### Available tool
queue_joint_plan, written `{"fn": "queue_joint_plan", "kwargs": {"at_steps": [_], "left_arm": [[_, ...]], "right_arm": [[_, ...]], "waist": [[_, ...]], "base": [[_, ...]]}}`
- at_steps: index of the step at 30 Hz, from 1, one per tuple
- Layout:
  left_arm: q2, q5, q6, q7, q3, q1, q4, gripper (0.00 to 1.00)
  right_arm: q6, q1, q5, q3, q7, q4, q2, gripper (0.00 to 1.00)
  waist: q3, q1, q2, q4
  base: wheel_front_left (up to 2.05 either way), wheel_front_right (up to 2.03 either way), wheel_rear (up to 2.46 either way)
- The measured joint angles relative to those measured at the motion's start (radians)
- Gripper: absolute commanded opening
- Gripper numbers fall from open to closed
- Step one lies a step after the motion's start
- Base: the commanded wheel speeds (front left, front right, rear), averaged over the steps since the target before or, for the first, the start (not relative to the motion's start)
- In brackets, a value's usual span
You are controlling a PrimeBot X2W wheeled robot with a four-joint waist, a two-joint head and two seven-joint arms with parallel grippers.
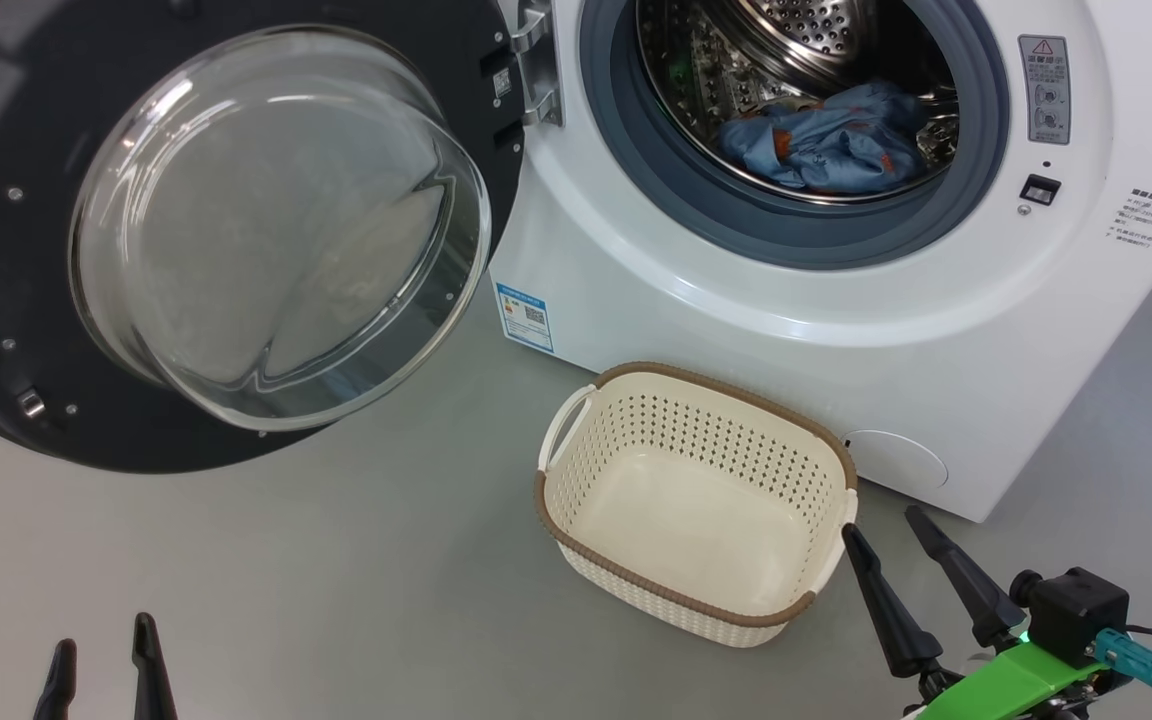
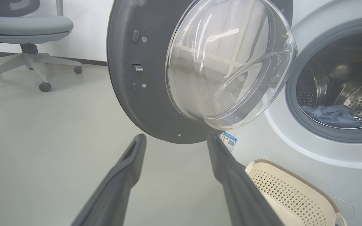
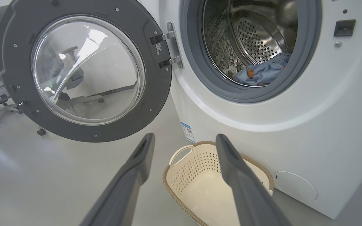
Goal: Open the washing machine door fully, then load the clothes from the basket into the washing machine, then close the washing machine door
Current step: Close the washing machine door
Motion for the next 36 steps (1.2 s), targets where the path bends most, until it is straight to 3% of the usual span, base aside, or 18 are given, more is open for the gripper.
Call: {"fn": "queue_joint_plan", "kwargs": {"at_steps": [12,13,15,18,20,24,30,36], "left_arm": [[-0.001,-0.003,0.0,0.0,-0.004,0.0,-0.001,1.0],[-0.001,-0.006,0.0,0.0,-0.004,-0.001,-0.001,0.88],[-0.001,-0.009,0.0,0.0,-0.003,-0.001,-0.008,0.47],[-0.002,-0.024,0.0,0.0,0.011,-0.01,-0.03,0.16],[-0.003,-0.024,0.0,0.0,0.029,-0.02,-0.055,0.0],[0.008,-0.052,0.0,0.0,0.083,-0.09,-0.102,0.0],[0.096,-0.15,0.0,0.0,0.147,-0.213,-0.123,0.0],[0.256,-0.284,0.0,-0.001,0.176,-0.392,-0.075,0.0]], "right_arm": [[0.0,-0.013,0.001,0.003,0.0,0.002,0.002,1.0],[0.0,-0.013,0.001,0.001,0.0,0.002,0.002,1.0],[0.0,-0.013,0.001,-0.008,0.0,0.001,0.004,1.0],[0.0,-0.012,0.001,-0.021,0.0,-0.003,0.005,1.0],[0.0,-0.01,0.001,-0.025,0.0,-0.006,0.007,1.0],[0.0,-0.009,-0.001,-0.044,0.0,-0.013,0.012,1.0],[0.0,-0.007,-0.002,-0.058,0.0,-0.022,0.015,1.0],[0.0,0.014,-0.01,-0.087,0.0,-0.033,0.022,1.0]], "waist": [[0.002,-0.0001,0.0,-0.002],[0.002,0.0,0.0,-0.003],[0.004,0.0,0.0,-0.003],[0.007,0.0,0.0,-0.003],[0.01,0.0,0.0,-0.003],[0.019,0.0,0.0,-0.003],[0.037,0.0,0.0,-0.003],[0.061,0.0,0.0,-0.003]], "base": [[0.0,0.0,0.0],[0.0,0.0,0.0],[0.0,0.0,0.0],[0.0,0.0,0.0],[0.0,0.0,0.0],[0.0,0.0,0.0],[0.0,0.0,0.0],[0.0,0.0,0.0]]}}
